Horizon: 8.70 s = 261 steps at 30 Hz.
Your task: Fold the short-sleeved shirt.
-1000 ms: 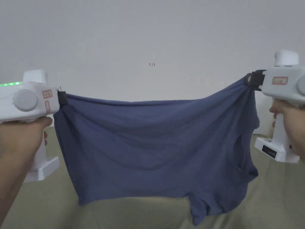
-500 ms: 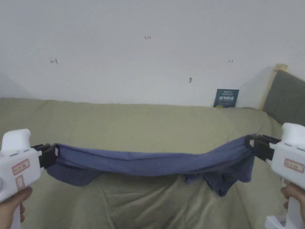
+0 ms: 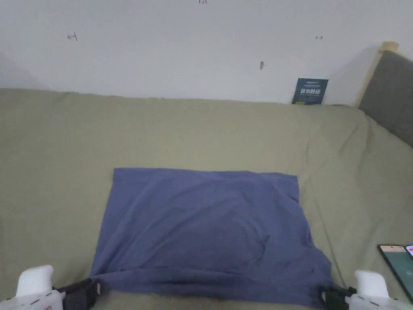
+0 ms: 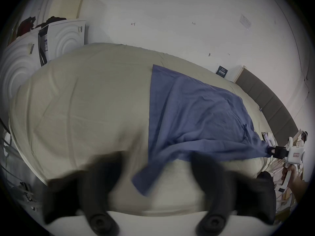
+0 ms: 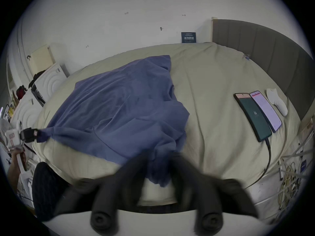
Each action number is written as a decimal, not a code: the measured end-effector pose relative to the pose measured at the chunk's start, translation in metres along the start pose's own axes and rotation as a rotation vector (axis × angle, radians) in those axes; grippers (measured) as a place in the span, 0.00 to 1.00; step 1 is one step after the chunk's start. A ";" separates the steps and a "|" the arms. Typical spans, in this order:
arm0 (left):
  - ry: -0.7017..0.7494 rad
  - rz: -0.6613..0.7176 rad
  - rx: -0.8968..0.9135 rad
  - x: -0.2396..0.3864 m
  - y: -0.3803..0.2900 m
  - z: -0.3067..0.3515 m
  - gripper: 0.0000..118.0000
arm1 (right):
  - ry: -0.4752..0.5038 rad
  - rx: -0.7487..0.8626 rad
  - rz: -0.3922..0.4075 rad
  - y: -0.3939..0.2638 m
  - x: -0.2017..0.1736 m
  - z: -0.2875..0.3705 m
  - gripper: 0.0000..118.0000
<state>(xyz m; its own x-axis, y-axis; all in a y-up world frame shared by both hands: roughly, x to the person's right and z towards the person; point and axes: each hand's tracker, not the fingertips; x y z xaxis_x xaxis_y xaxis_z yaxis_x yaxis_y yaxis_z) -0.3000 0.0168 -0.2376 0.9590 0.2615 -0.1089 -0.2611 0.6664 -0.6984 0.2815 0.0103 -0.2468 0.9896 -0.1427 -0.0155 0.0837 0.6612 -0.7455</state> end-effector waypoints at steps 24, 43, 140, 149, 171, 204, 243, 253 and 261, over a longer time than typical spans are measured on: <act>0.105 -0.174 -0.046 -0.004 0.003 0.047 1.00 | 0.072 0.174 0.006 -0.049 -0.076 0.120 0.00; 0.088 -0.249 -0.101 0.032 0.008 -0.018 0.02 | -0.040 -0.124 0.138 0.011 -0.030 0.011 0.99; 0.111 -0.173 -0.180 0.051 0.113 -0.141 0.02 | -0.079 -0.161 -0.058 0.104 -0.002 -0.112 0.08; -0.005 -0.136 -0.045 0.056 0.142 -0.069 0.02 | 0.028 -0.150 -0.025 0.152 -0.012 -0.044 0.09; 0.082 -0.074 -0.139 0.002 0.046 0.004 0.02 | 0.075 -0.327 0.004 0.057 0.005 -0.019 0.09; 0.194 -0.232 -0.160 -0.002 0.194 -0.152 0.95 | 0.091 0.221 0.193 0.056 -0.119 0.036 0.00; 0.037 -0.219 -0.064 0.054 0.191 -0.128 0.06 | -0.005 -0.029 0.262 0.246 -0.047 -0.161 0.01; 0.010 -0.188 0.054 0.043 0.146 0.002 0.06 | 0.079 0.171 0.334 0.178 -0.047 0.012 0.01; 0.049 -0.244 -0.177 0.028 0.039 0.020 0.06 | 0.005 -0.038 0.254 0.037 -0.026 0.017 0.01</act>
<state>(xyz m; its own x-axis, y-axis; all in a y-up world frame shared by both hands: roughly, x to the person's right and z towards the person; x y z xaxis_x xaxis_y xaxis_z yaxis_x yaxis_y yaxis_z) -0.2855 0.0640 -0.2541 0.9964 0.0720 0.0458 -0.0037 0.5726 -0.8199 0.2611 0.0508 -0.2628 0.9778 0.0211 -0.2086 -0.1722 0.6485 -0.7415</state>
